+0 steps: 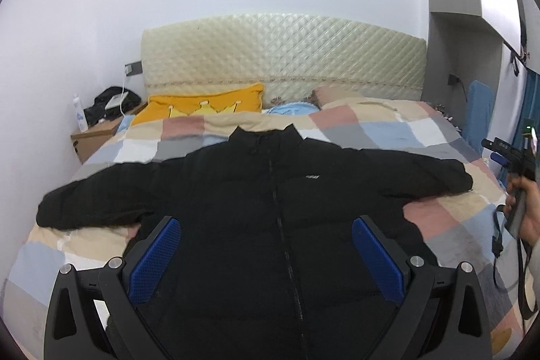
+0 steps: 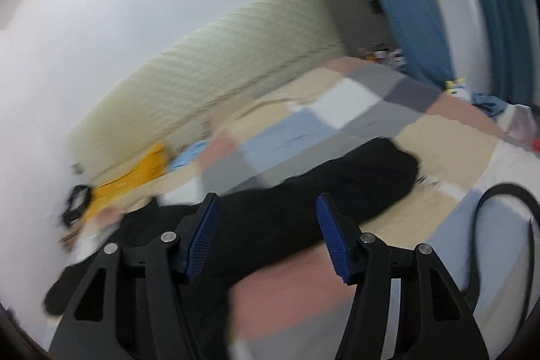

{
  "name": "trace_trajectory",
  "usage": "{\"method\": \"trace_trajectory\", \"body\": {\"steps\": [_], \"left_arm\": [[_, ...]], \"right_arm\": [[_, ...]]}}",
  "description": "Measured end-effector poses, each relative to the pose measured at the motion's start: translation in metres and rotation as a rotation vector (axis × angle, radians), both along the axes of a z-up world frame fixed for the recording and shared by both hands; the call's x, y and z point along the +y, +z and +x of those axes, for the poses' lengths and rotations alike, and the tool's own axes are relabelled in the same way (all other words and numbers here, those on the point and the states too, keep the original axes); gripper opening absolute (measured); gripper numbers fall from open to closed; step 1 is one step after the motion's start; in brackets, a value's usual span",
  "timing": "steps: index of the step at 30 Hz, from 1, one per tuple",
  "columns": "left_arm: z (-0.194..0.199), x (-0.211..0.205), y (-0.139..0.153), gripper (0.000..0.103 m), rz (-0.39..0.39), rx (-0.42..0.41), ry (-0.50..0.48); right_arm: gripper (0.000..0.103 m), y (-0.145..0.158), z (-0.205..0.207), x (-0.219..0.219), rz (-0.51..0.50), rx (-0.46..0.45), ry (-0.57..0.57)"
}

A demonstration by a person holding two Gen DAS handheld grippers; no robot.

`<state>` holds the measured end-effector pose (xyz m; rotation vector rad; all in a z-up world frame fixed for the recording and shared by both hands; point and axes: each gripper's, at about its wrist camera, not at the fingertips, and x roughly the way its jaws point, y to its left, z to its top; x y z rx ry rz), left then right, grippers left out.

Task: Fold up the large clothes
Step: 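Reach the right tool to the jacket sleeve cuff and grasp it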

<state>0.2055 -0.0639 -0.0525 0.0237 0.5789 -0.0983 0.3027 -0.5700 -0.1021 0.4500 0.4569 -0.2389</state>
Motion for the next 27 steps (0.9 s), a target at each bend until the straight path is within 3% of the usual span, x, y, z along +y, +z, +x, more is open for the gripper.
{"method": "trace_trajectory", "body": {"steps": [2,4,6,13,17,20,25,27], "left_arm": [[0.010,0.004,-0.010,0.103,-0.023,0.021,0.010],[0.023,0.004,-0.019,0.103,-0.045,0.048,0.004],[0.036,0.003,-0.027,0.103,-0.033,0.055,0.009],[0.067,0.007,-0.058,0.103,-0.003,0.105,0.048],[0.082,0.017,-0.076,0.103,-0.020,0.147,0.079],[0.091,0.019,-0.088,0.103,-0.029,0.182,0.076],[0.094,0.019,-0.098,0.103,-0.008,0.198,0.088],[0.091,0.019,-0.098,0.103,-0.002,0.190,0.089]], "right_arm": [[0.060,-0.018,0.019,-0.023,-0.016,0.017,-0.032],[0.060,-0.046,0.045,-0.046,-0.040,0.098,-0.059],[0.061,-0.079,0.065,-0.072,0.010,0.161,-0.112],[0.061,-0.145,0.090,-0.130,0.135,0.193,-0.262],[0.061,-0.165,0.101,-0.146,0.153,0.164,-0.275],[0.061,-0.177,0.106,-0.141,0.102,0.157,-0.250],[0.060,-0.177,0.107,-0.149,0.144,0.094,-0.235],[0.051,-0.176,0.112,-0.145,0.126,0.105,-0.217]]}}
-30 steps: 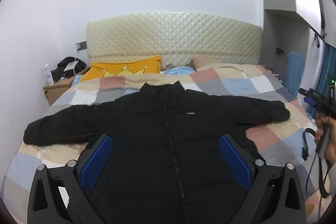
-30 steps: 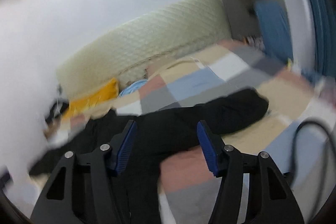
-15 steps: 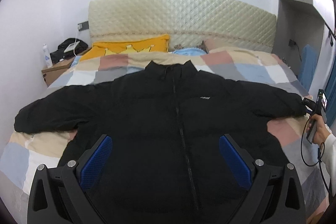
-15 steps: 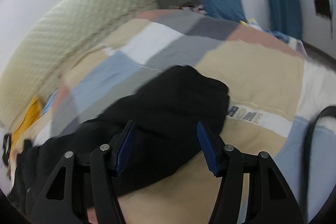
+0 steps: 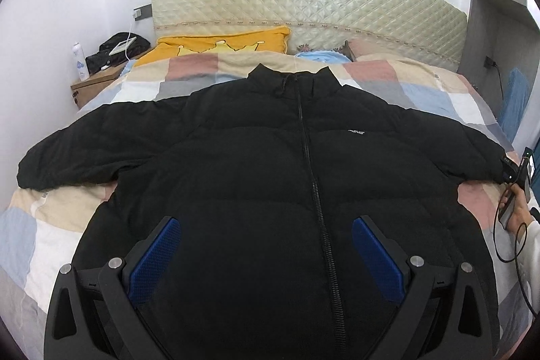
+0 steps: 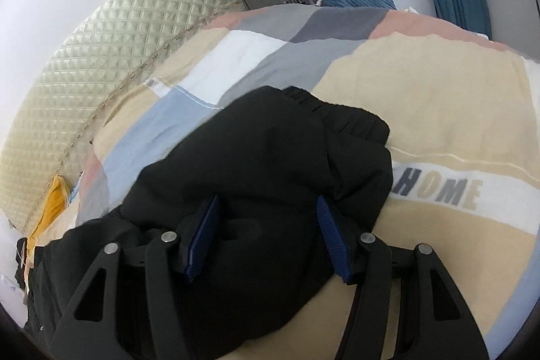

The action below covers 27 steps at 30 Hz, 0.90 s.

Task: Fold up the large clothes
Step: 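Reach the right tool to the jacket sleeve cuff and grasp it, then lift the sleeve cuff with the right tool and fold it across the jacket body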

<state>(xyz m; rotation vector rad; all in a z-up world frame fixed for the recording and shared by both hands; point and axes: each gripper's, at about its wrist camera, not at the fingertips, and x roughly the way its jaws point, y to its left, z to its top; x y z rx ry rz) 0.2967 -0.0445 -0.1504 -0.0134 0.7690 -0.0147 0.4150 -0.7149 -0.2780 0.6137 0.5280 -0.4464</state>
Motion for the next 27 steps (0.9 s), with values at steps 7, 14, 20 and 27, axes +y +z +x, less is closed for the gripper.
{"method": "trace_trajectory", "body": {"steps": [7,14,20,27], "left_arm": [[-0.011,0.001,0.003,0.103,0.018,-0.037,0.006],[-0.013,0.010,0.010,0.103,0.000,-0.040,0.014],[-0.019,0.019,0.018,0.103,-0.022,-0.043,0.020],[-0.035,0.012,0.015,0.103,0.075,-0.061,0.023]], "right_arm": [[0.005,0.003,-0.005,0.008,-0.009,-0.004,0.020],[0.002,0.039,-0.013,0.014,-0.086,0.013,-0.015],[0.001,0.093,-0.038,0.014,-0.125,-0.017,-0.044],[0.001,0.160,-0.051,0.050,-0.212,-0.013,-0.030]]}}
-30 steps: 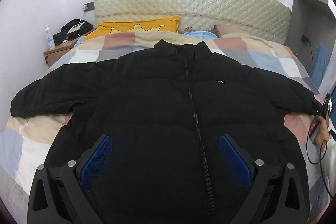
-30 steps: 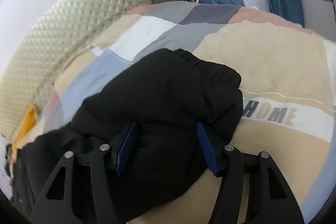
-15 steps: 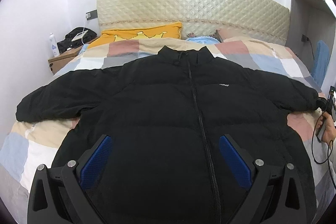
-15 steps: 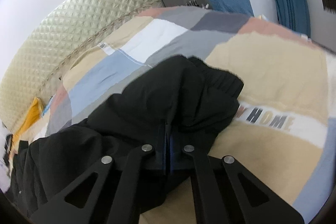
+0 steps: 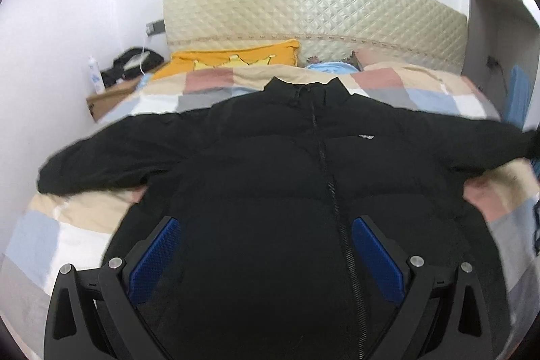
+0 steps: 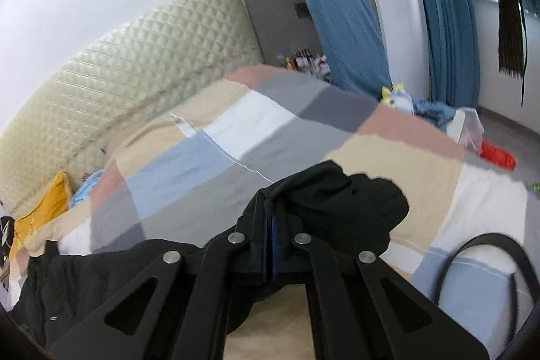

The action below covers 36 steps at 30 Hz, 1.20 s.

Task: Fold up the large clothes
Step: 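Lift the sleeve cuff with the right tool and fold it across the jacket body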

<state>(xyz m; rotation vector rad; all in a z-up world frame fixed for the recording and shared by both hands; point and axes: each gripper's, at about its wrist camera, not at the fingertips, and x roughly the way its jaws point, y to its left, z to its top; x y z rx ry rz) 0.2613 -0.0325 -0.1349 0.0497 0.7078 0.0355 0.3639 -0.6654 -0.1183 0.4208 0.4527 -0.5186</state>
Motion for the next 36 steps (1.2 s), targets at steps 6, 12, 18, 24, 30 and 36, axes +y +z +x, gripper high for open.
{"method": "trace_trajectory", "body": {"steps": [6,12,18,24,30,36], "left_arm": [[-0.015,0.004,0.012,0.103,-0.052,-0.052,-0.026],[-0.024,0.017,0.028,0.103,-0.050,-0.101,0.000],[-0.034,0.034,0.046,0.103,-0.069,-0.124,0.017],[-0.048,0.052,0.060,0.103,-0.057,-0.174,0.040],[-0.057,0.069,0.067,0.103,-0.178,-0.204,-0.035],[-0.064,0.082,0.070,0.103,-0.164,-0.223,-0.034]], "right_arm": [[0.001,0.071,-0.009,0.046,-0.058,-0.049,0.052],[0.001,0.133,-0.013,0.113,-0.150,-0.069,0.132],[0.001,0.162,-0.008,0.205,-0.325,-0.033,0.241],[0.001,0.172,-0.004,0.291,-0.413,-0.041,0.327],[0.002,0.172,0.007,0.381,-0.476,-0.060,0.466],[0.002,0.150,0.027,0.464,-0.470,-0.060,0.581]]}}
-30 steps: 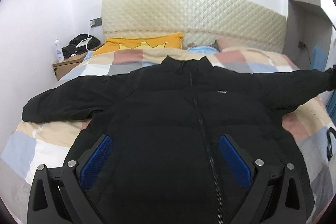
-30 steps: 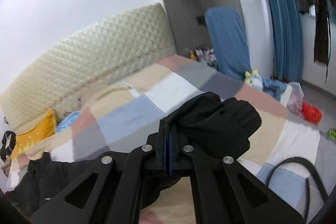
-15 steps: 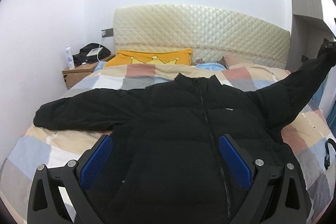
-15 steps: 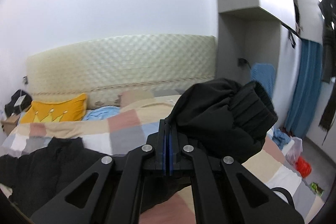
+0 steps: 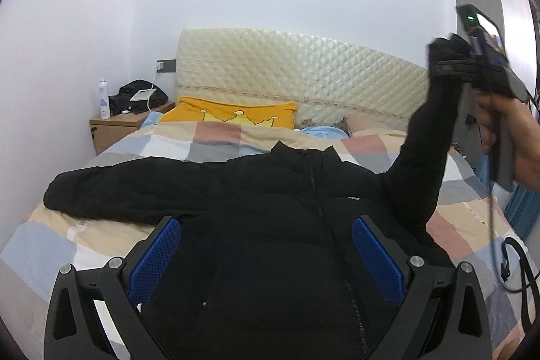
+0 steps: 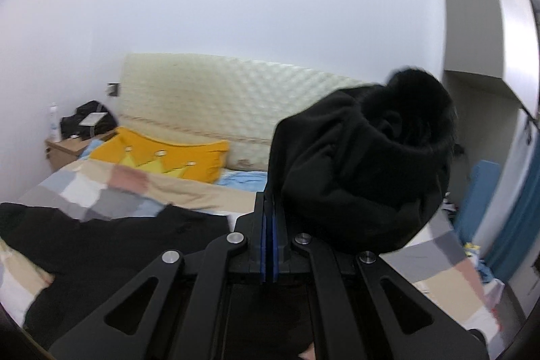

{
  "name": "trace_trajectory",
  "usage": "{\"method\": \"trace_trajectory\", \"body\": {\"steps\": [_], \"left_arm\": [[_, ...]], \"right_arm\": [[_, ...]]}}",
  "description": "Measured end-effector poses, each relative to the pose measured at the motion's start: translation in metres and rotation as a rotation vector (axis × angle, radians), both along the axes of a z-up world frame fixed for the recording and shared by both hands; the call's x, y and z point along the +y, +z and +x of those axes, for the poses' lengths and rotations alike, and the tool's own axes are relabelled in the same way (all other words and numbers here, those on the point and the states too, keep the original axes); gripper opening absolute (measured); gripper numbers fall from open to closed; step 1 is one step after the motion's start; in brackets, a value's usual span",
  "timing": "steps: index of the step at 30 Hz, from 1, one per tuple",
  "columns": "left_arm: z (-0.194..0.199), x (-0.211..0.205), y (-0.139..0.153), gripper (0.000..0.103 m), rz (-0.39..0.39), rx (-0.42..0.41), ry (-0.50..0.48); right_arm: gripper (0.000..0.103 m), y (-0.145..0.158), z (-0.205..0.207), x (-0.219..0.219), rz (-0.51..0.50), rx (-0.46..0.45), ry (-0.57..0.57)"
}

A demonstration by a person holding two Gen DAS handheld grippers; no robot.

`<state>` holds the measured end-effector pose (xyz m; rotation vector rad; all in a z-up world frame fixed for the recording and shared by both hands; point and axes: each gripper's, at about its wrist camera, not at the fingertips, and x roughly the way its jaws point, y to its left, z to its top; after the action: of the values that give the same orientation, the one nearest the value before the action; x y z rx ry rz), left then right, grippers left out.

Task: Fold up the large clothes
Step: 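Lift the sleeve cuff with the right tool and fold it across the jacket body, then lay the sleeve on the jacket body and open the right tool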

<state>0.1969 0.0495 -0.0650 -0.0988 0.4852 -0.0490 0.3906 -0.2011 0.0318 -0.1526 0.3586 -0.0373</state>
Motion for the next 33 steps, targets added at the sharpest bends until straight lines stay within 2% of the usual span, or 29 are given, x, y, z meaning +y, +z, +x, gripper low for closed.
{"method": "trace_trajectory", "body": {"steps": [4,8,12,15,19,23,26,28,29,30,31,32,33], "left_arm": [[0.001,0.015,0.001,0.103,-0.025,-0.001,0.005],[0.005,0.041,0.003,0.103,-0.036,-0.021,0.071],[0.017,0.065,-0.005,0.103,-0.056,0.015,0.122],[0.024,0.075,-0.014,0.103,-0.078,0.049,0.118],[0.031,0.078,-0.025,0.103,-0.070,0.069,0.118],[0.039,0.081,-0.035,0.103,-0.069,0.094,0.122],[0.043,0.087,-0.039,0.103,-0.076,0.102,0.136],[0.044,0.091,-0.042,0.103,-0.084,0.100,0.143],[0.044,0.092,-0.042,0.103,-0.087,0.100,0.149],[0.045,0.093,-0.042,0.103,-0.088,0.101,0.153],[0.044,0.094,-0.042,0.103,-0.091,0.102,0.156],[0.044,0.096,-0.042,0.103,-0.098,0.101,0.160],[0.044,0.097,-0.042,0.103,-0.103,0.104,0.161]], "right_arm": [[0.002,-0.028,0.008,0.045,0.027,0.030,0.088],[0.002,-0.061,0.016,0.080,0.042,0.082,0.145],[0.002,-0.103,0.028,0.119,0.044,0.147,0.212],[0.002,-0.136,0.031,0.141,0.041,0.203,0.255],[0.003,-0.176,0.036,0.156,0.054,0.282,0.284],[0.003,-0.219,0.041,0.175,0.036,0.398,0.323],[0.005,-0.241,0.045,0.183,0.004,0.473,0.333],[0.010,-0.244,0.045,0.185,-0.011,0.488,0.335],[0.014,-0.242,0.044,0.184,-0.008,0.489,0.348],[0.039,-0.239,0.042,0.184,0.004,0.495,0.373],[0.060,-0.237,0.039,0.186,0.012,0.495,0.394],[0.099,-0.231,0.032,0.189,0.014,0.484,0.422],[0.103,-0.224,0.024,0.191,0.009,0.457,0.449]]}}
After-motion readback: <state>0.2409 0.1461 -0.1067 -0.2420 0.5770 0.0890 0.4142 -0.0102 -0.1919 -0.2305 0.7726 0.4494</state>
